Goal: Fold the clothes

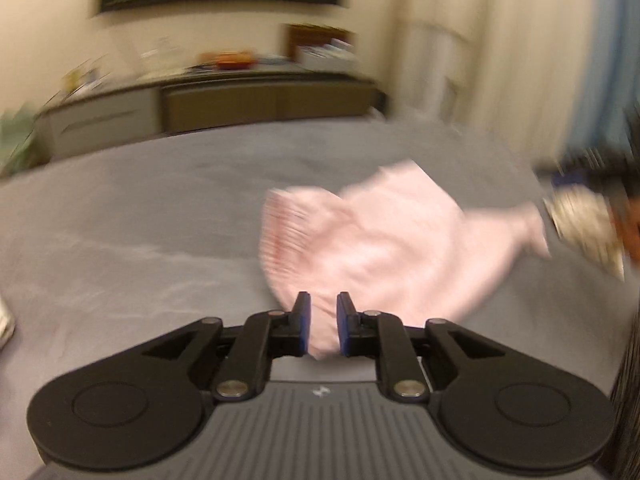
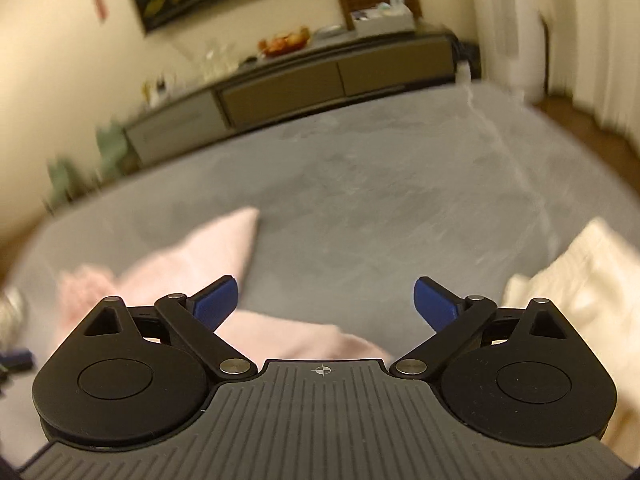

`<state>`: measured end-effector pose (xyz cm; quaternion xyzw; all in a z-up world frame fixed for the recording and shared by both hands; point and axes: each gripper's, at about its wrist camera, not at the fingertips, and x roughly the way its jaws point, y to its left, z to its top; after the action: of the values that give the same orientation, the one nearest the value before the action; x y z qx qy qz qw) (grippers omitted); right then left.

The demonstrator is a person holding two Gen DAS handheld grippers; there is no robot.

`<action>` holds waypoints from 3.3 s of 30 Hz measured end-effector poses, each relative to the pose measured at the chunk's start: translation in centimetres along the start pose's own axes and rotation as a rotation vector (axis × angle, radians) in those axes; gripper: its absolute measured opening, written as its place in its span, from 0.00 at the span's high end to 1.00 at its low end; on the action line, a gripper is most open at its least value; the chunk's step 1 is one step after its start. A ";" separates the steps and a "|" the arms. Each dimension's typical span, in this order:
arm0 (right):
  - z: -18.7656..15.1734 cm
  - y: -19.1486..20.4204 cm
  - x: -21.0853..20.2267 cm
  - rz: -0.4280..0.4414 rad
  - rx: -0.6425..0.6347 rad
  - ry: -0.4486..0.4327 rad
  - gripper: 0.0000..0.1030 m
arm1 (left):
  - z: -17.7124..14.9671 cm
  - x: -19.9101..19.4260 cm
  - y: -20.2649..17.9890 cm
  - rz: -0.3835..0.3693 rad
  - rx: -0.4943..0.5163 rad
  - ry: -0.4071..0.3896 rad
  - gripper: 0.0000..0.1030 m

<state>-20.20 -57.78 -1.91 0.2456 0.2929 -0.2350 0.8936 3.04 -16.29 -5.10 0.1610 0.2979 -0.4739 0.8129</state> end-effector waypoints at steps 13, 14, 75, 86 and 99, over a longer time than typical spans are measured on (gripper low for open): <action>2.1 10.0 13.5 0.044 -0.217 0.177 0.24 | 5.1 12.2 0.1 0.200 0.057 0.075 0.42; 2.1 10.6 14.1 0.046 -0.235 0.190 0.48 | 5.1 12.4 0.2 0.191 0.058 0.064 0.63; 9.7 -3.2 4.1 0.187 0.710 -0.256 0.04 | 32.9 -5.9 -9.8 -0.151 -0.275 -0.476 0.89; 10.4 1.2 7.2 0.205 0.485 -0.066 0.02 | 10.8 7.0 9.0 0.212 -0.501 0.082 0.76; 4.8 13.5 18.9 -0.016 -0.358 0.161 0.06 | 6.7 11.1 9.7 0.226 -0.324 0.078 0.65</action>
<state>2.98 -55.39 -6.54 0.0985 0.4024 -0.1657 0.8949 17.80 -22.64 -7.19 0.0788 0.3814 -0.3187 0.8641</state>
